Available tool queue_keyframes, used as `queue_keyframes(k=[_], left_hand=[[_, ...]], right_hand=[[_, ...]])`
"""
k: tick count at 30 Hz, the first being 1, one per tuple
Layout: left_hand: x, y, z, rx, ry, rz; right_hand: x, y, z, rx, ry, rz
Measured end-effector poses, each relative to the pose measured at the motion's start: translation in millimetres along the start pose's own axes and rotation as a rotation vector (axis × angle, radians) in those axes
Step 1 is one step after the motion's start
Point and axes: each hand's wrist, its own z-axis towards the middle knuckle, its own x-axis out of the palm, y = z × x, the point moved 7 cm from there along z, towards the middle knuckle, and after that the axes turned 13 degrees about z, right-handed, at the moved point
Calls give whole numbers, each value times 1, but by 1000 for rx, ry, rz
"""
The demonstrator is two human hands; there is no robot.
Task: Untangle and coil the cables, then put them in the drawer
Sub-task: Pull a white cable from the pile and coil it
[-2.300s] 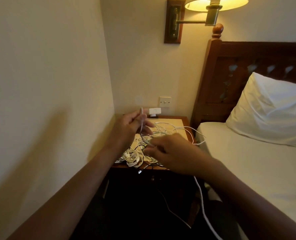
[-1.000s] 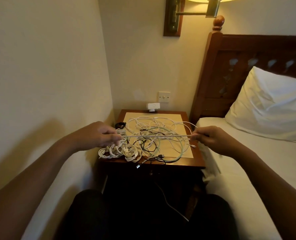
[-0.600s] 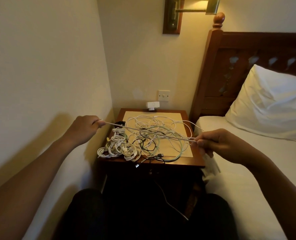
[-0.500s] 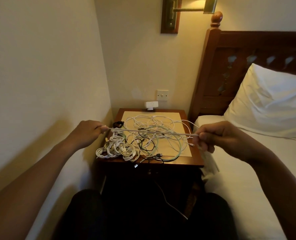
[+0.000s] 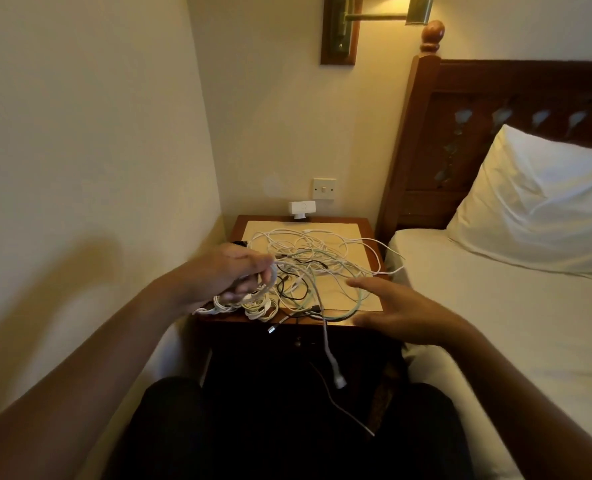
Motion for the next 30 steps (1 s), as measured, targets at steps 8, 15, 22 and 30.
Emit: queue_keyframes(k=[8, 15, 22, 30], left_hand=[[5, -33, 13, 112, -112, -776], [-28, -37, -1, 127, -319, -661], [-10, -19, 3, 26, -302, -780], [13, -24, 14, 164, -392, -817]], right_hand=[[106, 57, 25, -170, -196, 458], [77, 66, 22, -130, -307, 1145], [28, 86, 14, -307, -393, 924], [94, 85, 0, -263, -320, 253]])
